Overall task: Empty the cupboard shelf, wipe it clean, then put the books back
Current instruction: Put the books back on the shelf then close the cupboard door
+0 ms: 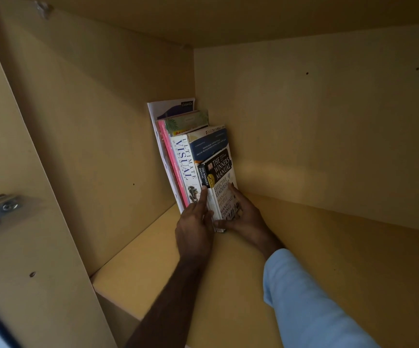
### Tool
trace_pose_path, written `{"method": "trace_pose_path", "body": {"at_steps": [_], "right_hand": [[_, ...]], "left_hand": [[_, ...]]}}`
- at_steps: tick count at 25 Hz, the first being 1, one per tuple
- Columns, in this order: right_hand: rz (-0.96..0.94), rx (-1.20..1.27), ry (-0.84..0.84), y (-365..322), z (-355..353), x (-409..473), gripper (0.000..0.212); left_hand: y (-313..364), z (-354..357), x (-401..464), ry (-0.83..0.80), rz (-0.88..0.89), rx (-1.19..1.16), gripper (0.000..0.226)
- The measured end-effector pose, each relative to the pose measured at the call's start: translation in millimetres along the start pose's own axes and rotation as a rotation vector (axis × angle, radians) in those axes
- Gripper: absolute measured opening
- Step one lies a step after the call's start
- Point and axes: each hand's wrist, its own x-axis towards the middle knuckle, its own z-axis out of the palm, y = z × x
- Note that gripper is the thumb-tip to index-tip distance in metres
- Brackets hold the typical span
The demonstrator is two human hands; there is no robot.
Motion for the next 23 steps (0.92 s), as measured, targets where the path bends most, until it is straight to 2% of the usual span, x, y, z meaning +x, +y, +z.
{"method": "trace_pose_path", "body": {"at_steps": [4,7,9,11,14,16,20,23], "right_hand": [[-0.009,0.018,-0.014,0,-1,0,0.114],[0.024,0.088,0.026,-8,-1,-2,0.09],[0.046,0.076,0.103,-16,-4,-5,0.07],[0.056,-0.121,0.186,-22,-16,-10,0.062],[0.054,-0.679,0.24,-26,-54,-15,0.06],[0.091,-0.93,0.244,-43,-83,-20,0.061],[-0.001,-1.216,0.404,-97,-124,-34,0.062],[-0.072,-1.363,0.432,-130,-138,-47,0.063]], "left_hand": [[-1,2,-1,-0.03,0.033,0.009,0.071],[5,2,1,0.021,0.037,0.018,0.06],[12,-3,4,0.094,0.126,0.106,0.058],[17,-9,15,0.087,0.268,0.198,0.063],[25,-17,34,-0.036,0.461,0.281,0.071],[33,-17,47,-0.092,0.609,0.365,0.075],[67,-14,72,-0.124,0.765,0.421,0.079],[96,-10,85,-0.127,0.843,0.454,0.081]]}}
